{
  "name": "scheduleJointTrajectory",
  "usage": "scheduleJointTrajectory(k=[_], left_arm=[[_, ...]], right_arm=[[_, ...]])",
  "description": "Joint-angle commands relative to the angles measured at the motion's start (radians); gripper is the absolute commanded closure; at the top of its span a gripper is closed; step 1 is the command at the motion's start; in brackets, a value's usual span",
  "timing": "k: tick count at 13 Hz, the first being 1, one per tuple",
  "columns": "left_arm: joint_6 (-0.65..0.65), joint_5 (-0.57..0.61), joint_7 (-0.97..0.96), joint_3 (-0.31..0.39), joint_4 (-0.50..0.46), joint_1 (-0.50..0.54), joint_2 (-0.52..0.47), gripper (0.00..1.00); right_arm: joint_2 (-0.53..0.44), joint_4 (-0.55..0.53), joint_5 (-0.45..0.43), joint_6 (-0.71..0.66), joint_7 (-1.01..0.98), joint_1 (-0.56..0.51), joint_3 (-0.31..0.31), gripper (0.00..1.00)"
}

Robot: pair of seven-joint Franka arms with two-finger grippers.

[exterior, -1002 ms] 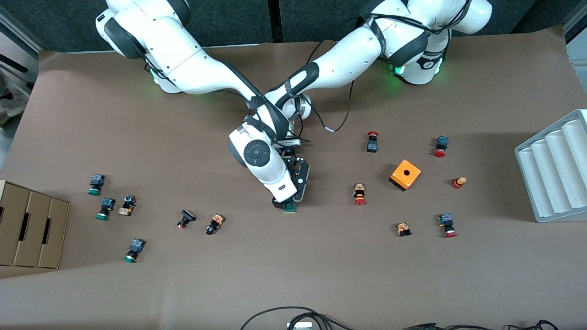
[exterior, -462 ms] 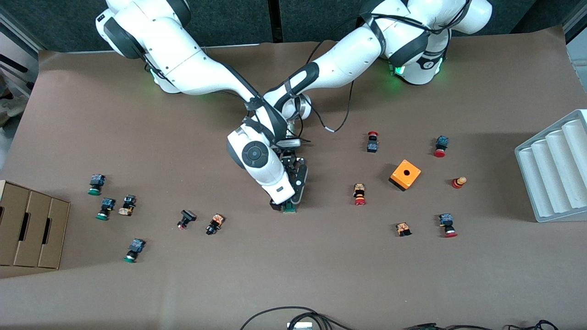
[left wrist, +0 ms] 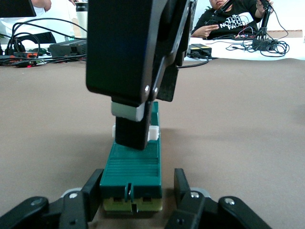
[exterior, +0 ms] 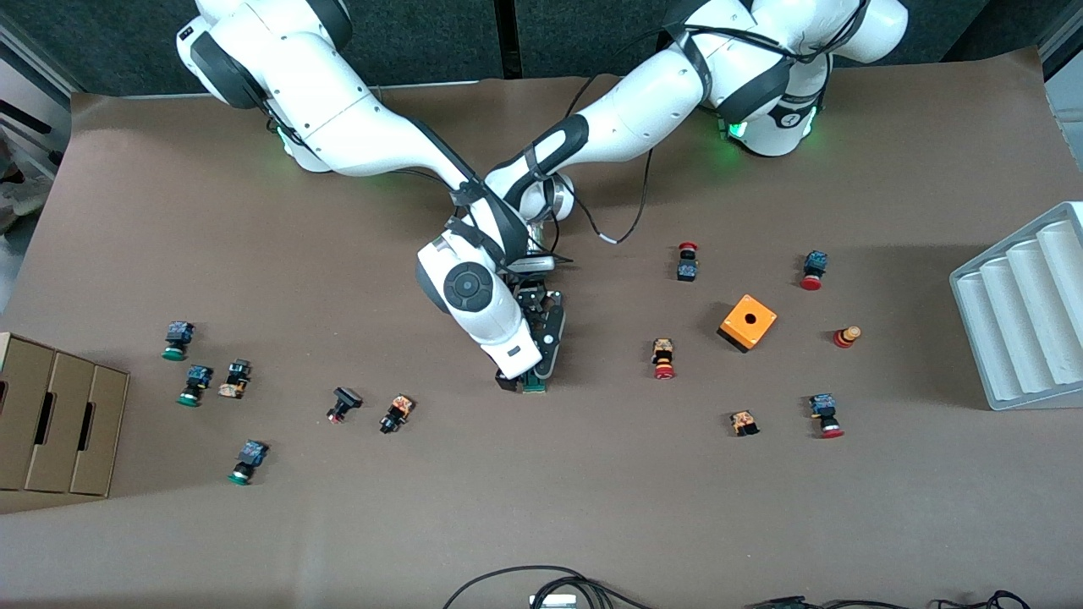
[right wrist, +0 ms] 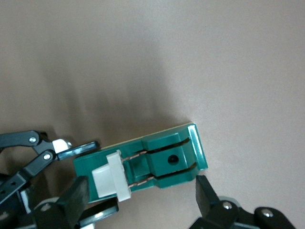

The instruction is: Close load switch with both arms

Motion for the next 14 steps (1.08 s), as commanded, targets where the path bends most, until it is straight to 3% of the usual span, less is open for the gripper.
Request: scheduleJointTrajectory(k=[1,7,12,14], left_arm=[[-0.012,0.01,0.003,0.007,0.008,-0.014,0.012,0.34],[-0.012,0.01,0.003,0.007,0.008,-0.014,0.012,0.35],[-0.012,0.01,0.004,0.007,0.008,-0.014,0.012,0.35],[-0.012,0.01,0.004,0.007,0.008,-0.014,0.012,0.35]], right_arm=[[-0.002,0.001,-0.031,0.023,-0.032,0.008,0.001,0.01],[-0.001,0.004,-0.033,0.025,-0.065,0.009,0.001,0.02],[0.002,0.004,-0.054,0.048,-0.071,0.011,0.001,0.16],[0.002,0.004,-0.054,0.048,-0.071,0.011,0.001,0.17]])
